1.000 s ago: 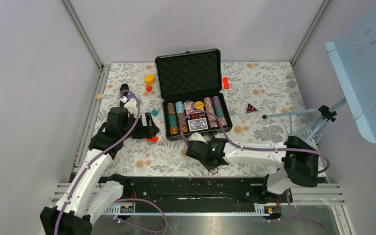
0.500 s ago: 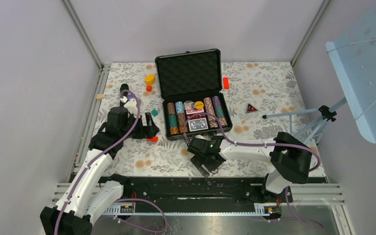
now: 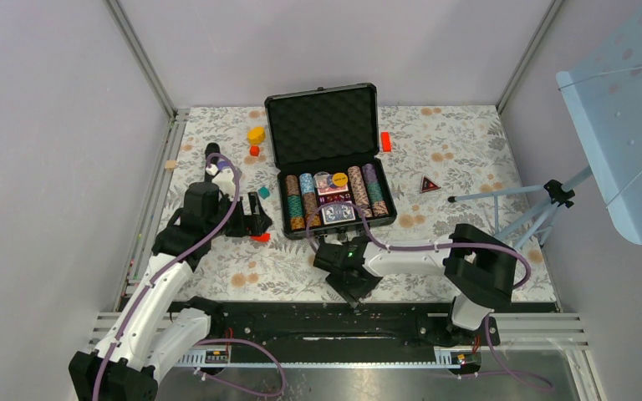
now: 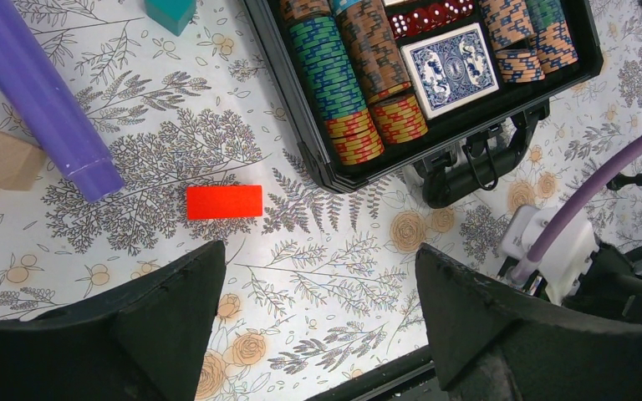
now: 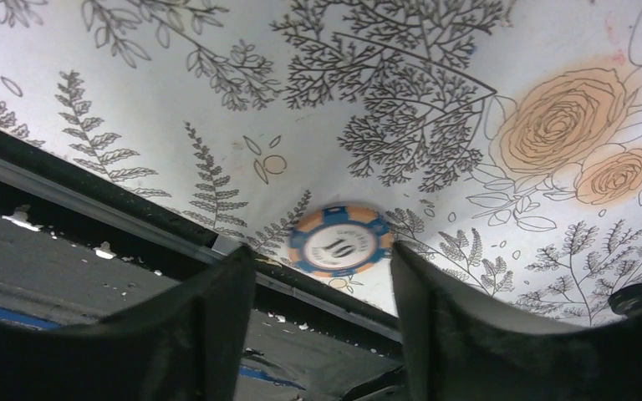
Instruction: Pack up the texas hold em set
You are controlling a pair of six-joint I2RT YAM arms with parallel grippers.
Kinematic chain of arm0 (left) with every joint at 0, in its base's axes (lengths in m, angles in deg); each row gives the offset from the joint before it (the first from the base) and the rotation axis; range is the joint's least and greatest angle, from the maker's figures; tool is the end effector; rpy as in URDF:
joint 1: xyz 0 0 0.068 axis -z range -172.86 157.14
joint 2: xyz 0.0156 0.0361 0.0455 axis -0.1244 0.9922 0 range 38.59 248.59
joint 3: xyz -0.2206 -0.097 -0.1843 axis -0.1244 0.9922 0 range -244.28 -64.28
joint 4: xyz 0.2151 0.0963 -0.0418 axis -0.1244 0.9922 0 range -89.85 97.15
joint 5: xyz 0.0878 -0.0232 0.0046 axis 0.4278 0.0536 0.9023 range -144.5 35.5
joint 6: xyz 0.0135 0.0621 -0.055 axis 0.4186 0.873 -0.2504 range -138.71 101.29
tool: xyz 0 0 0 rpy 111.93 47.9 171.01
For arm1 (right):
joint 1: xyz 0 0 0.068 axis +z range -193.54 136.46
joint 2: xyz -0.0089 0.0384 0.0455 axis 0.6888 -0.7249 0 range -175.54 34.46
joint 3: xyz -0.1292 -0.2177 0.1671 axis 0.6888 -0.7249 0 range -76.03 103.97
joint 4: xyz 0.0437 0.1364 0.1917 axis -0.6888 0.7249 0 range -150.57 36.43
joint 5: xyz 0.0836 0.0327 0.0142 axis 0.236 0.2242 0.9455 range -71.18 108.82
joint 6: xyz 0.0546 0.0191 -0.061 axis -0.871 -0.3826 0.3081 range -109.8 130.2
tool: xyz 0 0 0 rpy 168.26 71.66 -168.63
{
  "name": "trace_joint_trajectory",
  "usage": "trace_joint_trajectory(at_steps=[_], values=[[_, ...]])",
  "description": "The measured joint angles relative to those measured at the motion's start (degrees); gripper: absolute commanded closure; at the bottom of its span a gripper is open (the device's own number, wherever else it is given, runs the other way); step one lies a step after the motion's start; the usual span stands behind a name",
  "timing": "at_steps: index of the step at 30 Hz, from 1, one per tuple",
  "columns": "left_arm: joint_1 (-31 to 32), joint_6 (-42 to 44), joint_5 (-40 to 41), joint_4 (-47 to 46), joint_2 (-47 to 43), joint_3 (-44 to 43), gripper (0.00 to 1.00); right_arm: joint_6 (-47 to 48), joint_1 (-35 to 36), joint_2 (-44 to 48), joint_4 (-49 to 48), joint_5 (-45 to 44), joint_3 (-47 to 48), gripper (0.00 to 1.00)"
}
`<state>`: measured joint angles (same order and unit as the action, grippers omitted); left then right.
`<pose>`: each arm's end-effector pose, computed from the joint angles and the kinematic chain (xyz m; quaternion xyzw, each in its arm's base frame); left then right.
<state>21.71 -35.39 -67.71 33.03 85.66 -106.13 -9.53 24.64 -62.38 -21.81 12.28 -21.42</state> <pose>0.1498 -0.0564 0.2796 0.0339 0.8940 -0.2167 0.3908 0.1127 0.2590 0.1573 -0.4043 0.9095 0.0135 0.0959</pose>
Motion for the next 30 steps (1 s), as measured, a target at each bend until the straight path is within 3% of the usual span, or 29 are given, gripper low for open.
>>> trace_joint_trajectory(at_steps=[7, 9, 10, 19, 27, 28, 30], values=[[0.0, 0.0, 0.0, 0.0, 0.0, 0.0, 0.17, -1.0, 2.1, -1.3, 2.1, -0.7, 1.5, 0.81], [0.0, 0.0, 0.0, 0.0, 0.0, 0.0, 0.17, -1.3, 2.1, -1.3, 2.1, -0.9, 1.5, 0.98], [0.0, 0.0, 0.0, 0.0, 0.0, 0.0, 0.17, -1.4, 2.2, -1.3, 2.1, -1.0, 1.5, 1.00], [0.0, 0.0, 0.0, 0.0, 0.0, 0.0, 0.17, -2.7, 2.3, 1.3, 0.6, -1.8, 0.0, 1.00], [0.0, 0.0, 0.0, 0.0, 0.0, 0.0, 0.17, -3.3, 0.4, 9.1, -2.4, -4.6, 0.0, 1.00], [0.0, 0.0, 0.0, 0.0, 0.0, 0.0, 0.17, -3.3, -0.4, 9.6, -2.4, -4.9, 0.0, 0.95], [0.0, 0.0, 0.0, 0.0, 0.0, 0.0, 0.17, -3.7, -2.2, 9.8, -2.4, -5.1, 0.0, 0.56]])
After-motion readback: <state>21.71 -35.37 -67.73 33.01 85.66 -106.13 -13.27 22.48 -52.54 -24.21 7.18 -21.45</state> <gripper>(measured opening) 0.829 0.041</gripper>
